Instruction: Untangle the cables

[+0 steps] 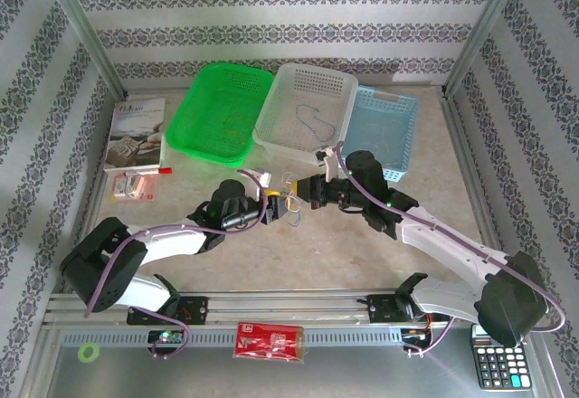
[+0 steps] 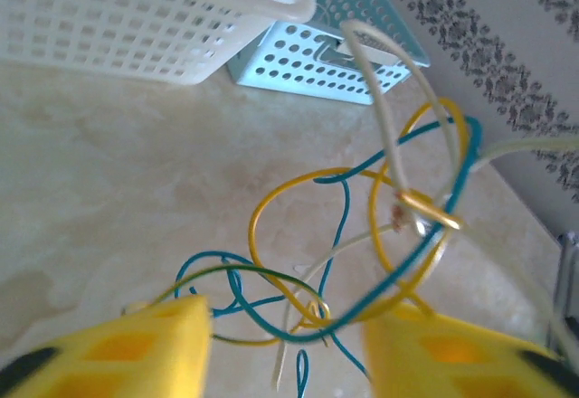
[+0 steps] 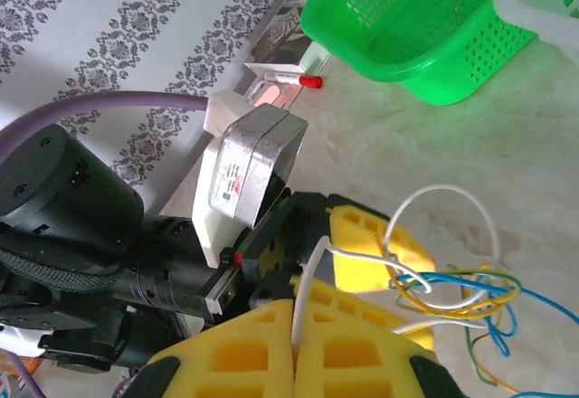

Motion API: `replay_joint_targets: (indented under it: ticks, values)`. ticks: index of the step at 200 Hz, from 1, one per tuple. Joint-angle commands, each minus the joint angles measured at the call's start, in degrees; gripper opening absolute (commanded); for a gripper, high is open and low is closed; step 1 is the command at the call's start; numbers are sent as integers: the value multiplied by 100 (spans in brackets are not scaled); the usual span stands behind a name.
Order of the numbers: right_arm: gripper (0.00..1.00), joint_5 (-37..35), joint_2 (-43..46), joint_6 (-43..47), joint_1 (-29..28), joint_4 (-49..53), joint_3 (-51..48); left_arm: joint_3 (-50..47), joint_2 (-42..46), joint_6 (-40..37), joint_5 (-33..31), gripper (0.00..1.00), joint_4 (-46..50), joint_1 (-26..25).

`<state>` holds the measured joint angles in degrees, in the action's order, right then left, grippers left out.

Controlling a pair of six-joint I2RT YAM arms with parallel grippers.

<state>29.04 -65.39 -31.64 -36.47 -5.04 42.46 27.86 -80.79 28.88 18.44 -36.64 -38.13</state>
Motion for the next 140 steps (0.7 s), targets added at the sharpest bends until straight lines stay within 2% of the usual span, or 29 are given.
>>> replay_joint_targets:
  ticks: [1, 14, 21, 140]
  values:
    - [0, 99, 118, -52, 121, -160, -54, 51, -137, -79, 220, 28, -502, 45]
    - [0, 161, 164, -110, 270, -171, -32, 27, -169, -49, 192, 7, -480, 41]
    - [0, 205, 198, -123, 352, -172, -4, -8, -178, -31, 147, 0, -467, 40]
    - [0, 1111, 723, -610, 1650, -25, 1157, -774, -94, 223, -504, 0, -212, 42]
